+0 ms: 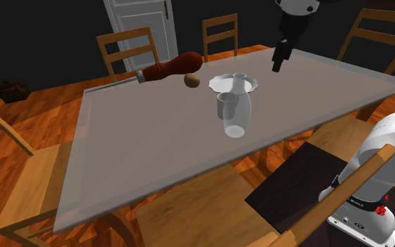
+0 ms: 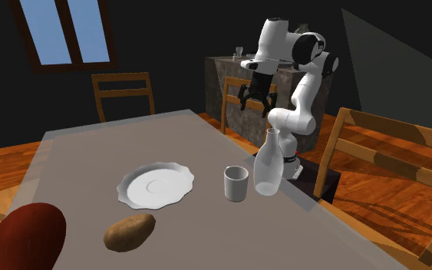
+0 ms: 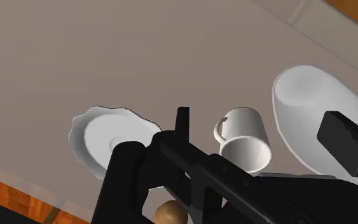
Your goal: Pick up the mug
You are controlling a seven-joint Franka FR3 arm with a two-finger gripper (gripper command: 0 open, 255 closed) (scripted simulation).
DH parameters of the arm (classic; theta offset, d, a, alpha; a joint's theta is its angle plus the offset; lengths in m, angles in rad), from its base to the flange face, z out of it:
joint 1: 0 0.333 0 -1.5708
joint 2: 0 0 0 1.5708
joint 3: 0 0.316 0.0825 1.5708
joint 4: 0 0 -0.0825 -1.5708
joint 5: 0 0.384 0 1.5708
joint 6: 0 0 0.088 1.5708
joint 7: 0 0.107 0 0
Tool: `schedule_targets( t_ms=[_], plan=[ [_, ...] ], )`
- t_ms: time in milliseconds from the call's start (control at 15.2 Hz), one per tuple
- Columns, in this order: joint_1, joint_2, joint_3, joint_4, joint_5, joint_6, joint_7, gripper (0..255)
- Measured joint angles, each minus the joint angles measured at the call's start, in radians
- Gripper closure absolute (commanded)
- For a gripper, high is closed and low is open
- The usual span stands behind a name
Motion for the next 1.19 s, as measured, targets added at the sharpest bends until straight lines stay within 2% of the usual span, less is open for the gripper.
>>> schedule_targets(
  t_ms=[396,1188],
  plan=[
    [0.008,0.106,0.031,-0.005,0.022,0.094,0.044,0],
    [0.026,0.507,0.125,0.108,0.042,0.339,0.180,0]
  ],
)
